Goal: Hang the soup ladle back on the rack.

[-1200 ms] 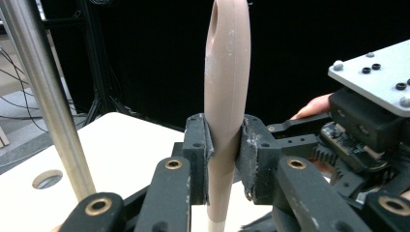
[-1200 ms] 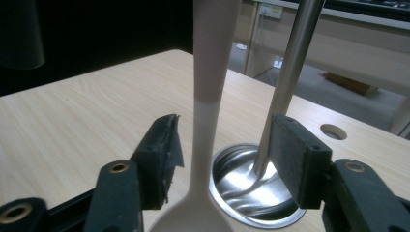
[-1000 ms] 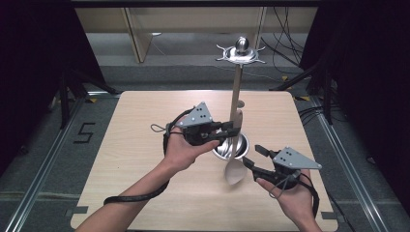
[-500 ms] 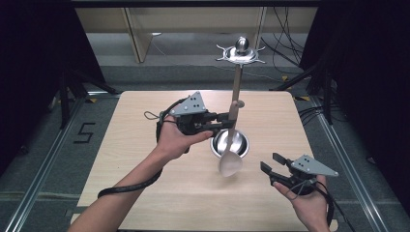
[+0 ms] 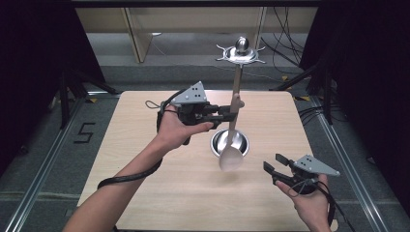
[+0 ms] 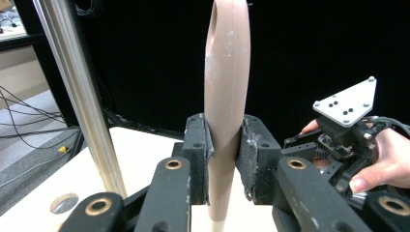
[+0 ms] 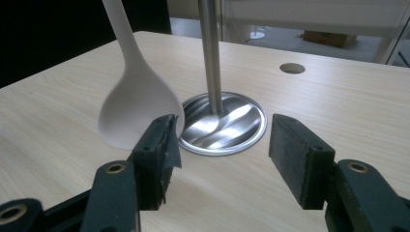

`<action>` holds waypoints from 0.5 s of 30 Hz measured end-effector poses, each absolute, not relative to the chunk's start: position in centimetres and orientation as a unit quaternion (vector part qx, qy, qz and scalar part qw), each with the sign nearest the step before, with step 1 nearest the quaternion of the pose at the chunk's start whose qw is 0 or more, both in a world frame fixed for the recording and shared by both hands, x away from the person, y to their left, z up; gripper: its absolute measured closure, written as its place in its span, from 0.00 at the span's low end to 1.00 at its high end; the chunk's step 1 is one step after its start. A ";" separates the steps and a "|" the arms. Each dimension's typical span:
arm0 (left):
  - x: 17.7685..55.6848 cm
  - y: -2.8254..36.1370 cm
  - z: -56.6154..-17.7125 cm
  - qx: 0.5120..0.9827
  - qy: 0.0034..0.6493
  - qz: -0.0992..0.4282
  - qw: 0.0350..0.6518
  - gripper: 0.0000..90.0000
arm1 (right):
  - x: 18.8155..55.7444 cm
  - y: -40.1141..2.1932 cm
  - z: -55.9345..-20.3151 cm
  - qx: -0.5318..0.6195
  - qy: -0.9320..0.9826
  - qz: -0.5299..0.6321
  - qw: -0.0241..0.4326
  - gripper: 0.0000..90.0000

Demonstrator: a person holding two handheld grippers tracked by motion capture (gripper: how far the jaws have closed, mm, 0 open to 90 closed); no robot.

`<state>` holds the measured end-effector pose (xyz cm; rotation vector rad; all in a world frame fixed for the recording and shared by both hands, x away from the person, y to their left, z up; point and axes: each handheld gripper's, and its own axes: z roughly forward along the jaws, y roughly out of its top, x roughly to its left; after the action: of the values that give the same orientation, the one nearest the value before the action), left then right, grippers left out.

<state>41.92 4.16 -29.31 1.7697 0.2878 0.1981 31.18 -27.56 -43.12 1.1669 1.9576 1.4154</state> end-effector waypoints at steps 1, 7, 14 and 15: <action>42.0 4.1 -29.2 0.769 0.126 0.084 0.622 0.82 | 31.0 -27.5 -43.1 0.433 0.706 0.513 0.224 0.48; 42.3 4.0 -28.6 0.768 0.121 0.083 0.623 0.82 | 31.1 -27.9 -43.2 0.431 0.713 0.503 0.229 0.48; 42.7 3.9 -27.7 0.770 0.115 0.082 0.623 0.82 | 31.3 -28.0 -43.3 0.431 0.711 0.506 0.230 0.48; 42.7 3.8 -27.6 0.770 0.115 0.081 0.623 0.82 | 31.3 -28.0 -43.3 0.431 0.711 0.506 0.230 0.48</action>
<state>42.71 3.82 -27.62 1.7677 0.2633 0.1864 31.25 -27.97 -43.35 1.1849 1.9576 1.3916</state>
